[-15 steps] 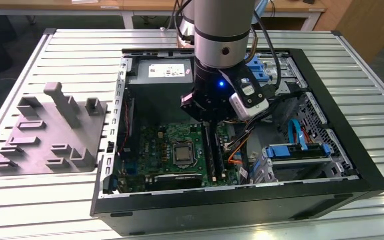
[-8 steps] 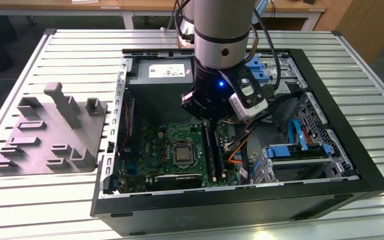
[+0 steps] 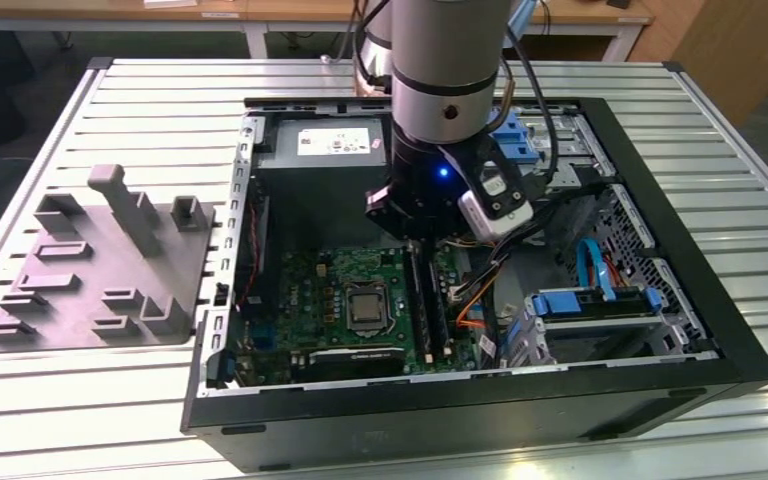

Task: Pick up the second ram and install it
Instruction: 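Press down the second ram until it locks into place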

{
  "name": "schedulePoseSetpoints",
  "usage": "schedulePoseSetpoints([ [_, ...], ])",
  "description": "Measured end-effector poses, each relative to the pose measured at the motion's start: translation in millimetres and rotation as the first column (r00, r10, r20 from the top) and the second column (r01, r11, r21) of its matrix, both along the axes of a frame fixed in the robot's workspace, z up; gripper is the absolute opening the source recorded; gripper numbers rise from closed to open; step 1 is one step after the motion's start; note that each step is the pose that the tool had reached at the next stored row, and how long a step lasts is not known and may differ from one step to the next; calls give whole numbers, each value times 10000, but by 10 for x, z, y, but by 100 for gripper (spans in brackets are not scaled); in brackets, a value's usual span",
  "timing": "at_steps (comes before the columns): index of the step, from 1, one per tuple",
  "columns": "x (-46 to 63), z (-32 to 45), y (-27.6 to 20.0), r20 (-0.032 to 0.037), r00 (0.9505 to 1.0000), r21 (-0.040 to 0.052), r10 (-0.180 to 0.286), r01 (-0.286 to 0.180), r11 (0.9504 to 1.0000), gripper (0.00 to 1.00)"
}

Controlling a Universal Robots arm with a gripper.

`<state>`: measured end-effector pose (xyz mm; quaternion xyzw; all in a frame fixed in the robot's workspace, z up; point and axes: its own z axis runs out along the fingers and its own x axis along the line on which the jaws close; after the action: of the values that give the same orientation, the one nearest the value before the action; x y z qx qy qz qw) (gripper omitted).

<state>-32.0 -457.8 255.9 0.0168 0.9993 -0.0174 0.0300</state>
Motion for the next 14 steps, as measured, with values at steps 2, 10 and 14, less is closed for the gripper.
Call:
schedulePoseSetpoints([
  [2, 0, -18, 35, 0, 10000, 7, 0, 0, 10000, 10],
  [10, 0, -111, 156, 1, 10000, 17, 0, 0, 10000, 10],
  [14, 0, -150, 195, 0, 10000, 18, -1, 1, 10000, 10],
])
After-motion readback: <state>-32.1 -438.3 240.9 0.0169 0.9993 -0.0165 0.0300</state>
